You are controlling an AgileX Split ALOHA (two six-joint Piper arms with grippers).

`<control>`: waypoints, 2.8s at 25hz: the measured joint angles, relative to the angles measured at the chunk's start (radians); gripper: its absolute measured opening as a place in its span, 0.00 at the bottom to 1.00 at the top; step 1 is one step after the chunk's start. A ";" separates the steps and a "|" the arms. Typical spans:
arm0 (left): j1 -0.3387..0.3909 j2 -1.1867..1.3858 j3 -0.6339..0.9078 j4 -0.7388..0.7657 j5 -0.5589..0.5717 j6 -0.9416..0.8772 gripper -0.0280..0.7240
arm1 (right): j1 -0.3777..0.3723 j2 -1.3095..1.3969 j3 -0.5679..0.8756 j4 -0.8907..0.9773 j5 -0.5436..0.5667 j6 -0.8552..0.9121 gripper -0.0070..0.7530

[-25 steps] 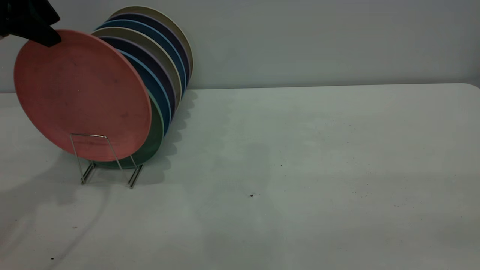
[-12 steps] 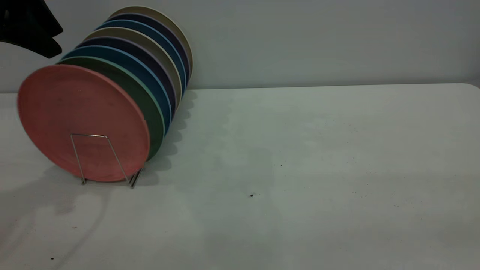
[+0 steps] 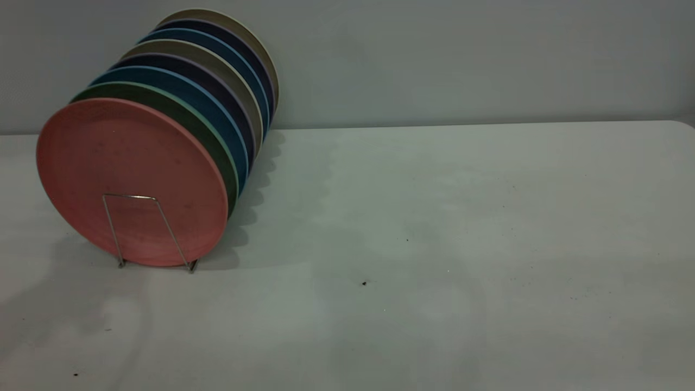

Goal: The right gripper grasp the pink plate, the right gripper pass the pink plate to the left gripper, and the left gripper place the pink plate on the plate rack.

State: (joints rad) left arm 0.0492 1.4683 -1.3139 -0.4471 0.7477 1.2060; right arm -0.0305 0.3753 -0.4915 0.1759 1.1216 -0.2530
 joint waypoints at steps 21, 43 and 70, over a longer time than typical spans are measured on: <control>0.000 -0.681 0.364 0.316 0.420 -0.854 0.60 | 0.350 -0.160 0.019 -0.167 -0.002 0.262 0.42; 0.000 -1.403 0.827 0.381 0.384 -1.076 0.60 | 0.350 -0.217 0.019 -0.176 0.003 0.273 0.40; -0.015 -1.491 0.827 0.381 0.386 -1.097 0.60 | 0.056 -0.392 0.019 -0.168 0.011 0.272 0.32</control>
State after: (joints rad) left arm 0.0339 -0.0223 -0.4872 -0.0665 1.1334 0.1091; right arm 0.0251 -0.0165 -0.4720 0.0083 1.1323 0.0193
